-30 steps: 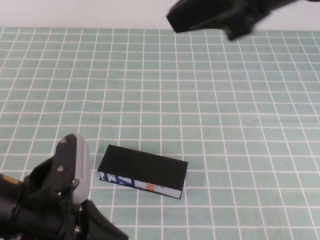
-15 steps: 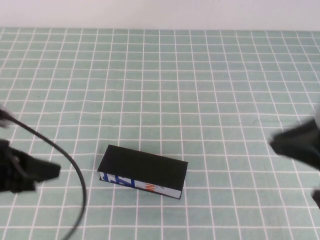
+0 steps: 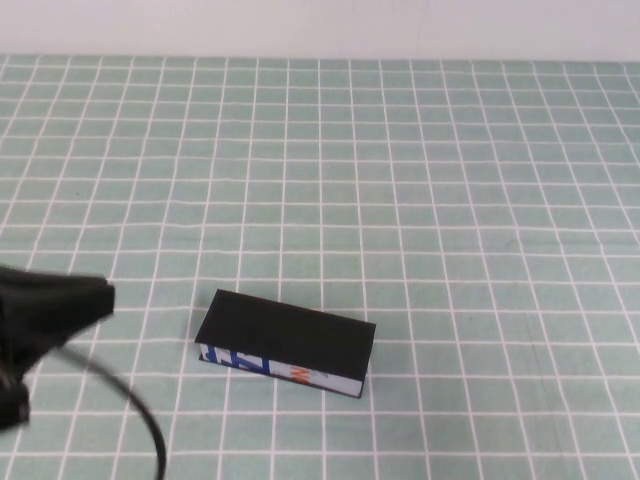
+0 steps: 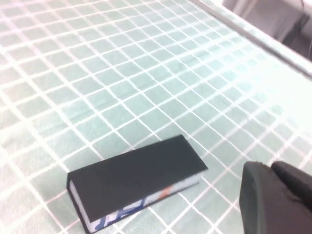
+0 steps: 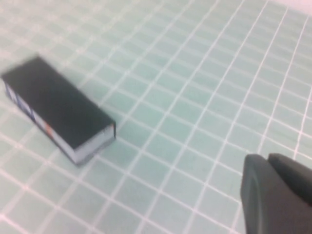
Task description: Return glasses to glasses case
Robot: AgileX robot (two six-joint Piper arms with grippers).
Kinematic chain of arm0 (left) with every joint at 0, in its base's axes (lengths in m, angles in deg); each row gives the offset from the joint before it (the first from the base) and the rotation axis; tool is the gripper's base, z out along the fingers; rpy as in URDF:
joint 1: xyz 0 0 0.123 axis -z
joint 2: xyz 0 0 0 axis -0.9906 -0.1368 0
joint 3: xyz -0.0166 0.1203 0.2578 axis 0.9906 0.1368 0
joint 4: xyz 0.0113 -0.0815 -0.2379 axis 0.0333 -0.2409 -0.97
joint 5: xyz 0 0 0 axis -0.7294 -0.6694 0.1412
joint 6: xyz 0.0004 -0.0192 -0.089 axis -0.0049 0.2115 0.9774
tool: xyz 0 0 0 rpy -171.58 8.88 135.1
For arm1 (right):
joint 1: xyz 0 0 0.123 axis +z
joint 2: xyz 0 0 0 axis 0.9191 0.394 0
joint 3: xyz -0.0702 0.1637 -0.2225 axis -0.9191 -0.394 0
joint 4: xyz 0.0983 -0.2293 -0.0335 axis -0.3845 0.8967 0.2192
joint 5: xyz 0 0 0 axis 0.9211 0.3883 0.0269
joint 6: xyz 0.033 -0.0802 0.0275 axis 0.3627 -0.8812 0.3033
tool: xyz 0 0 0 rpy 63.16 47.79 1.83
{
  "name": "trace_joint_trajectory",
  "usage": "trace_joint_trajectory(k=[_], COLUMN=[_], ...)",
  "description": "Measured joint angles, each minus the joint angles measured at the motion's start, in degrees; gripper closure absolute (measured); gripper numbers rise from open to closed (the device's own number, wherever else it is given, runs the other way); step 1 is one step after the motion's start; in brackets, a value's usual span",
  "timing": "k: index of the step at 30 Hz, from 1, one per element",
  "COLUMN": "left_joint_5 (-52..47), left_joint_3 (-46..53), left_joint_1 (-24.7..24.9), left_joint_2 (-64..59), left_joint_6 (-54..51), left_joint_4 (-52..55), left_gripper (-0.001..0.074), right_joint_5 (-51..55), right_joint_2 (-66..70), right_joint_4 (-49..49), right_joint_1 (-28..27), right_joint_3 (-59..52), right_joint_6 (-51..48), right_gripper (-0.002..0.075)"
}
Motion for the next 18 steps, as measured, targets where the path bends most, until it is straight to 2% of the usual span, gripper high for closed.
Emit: trace_joint_trajectory(k=[6, 10, 13, 18], left_joint_5=[2.3, 7.5, 12.4, 14.8], left_joint_3=[0.0, 0.0, 0.0, 0.0], left_joint_1=[5.9, 8.4, 9.9, 16.0], left_joint_2=[10.7, 19.4, 26.8, 33.8], left_joint_6=[1.5, 7.5, 16.5, 35.0], left_joint_4=[3.4, 7.0, 16.9, 43.2], left_gripper=[0.0737, 0.0737, 0.0737, 0.0737], right_joint_5=[-6.5, -7.1, -7.2, -7.7], right_joint_2=[-7.7, -10.1, -10.8, -10.9], right_joint_4=[0.2, 0.2, 0.2, 1.5], right_joint_1=[0.0, 0.0, 0.0, 0.0], right_joint_3=[-8.0, -10.4, -11.5, -13.5], right_joint_6=[6.7, 8.0, 8.1, 11.5], right_gripper=[0.0737, 0.0737, 0.0737, 0.0737])
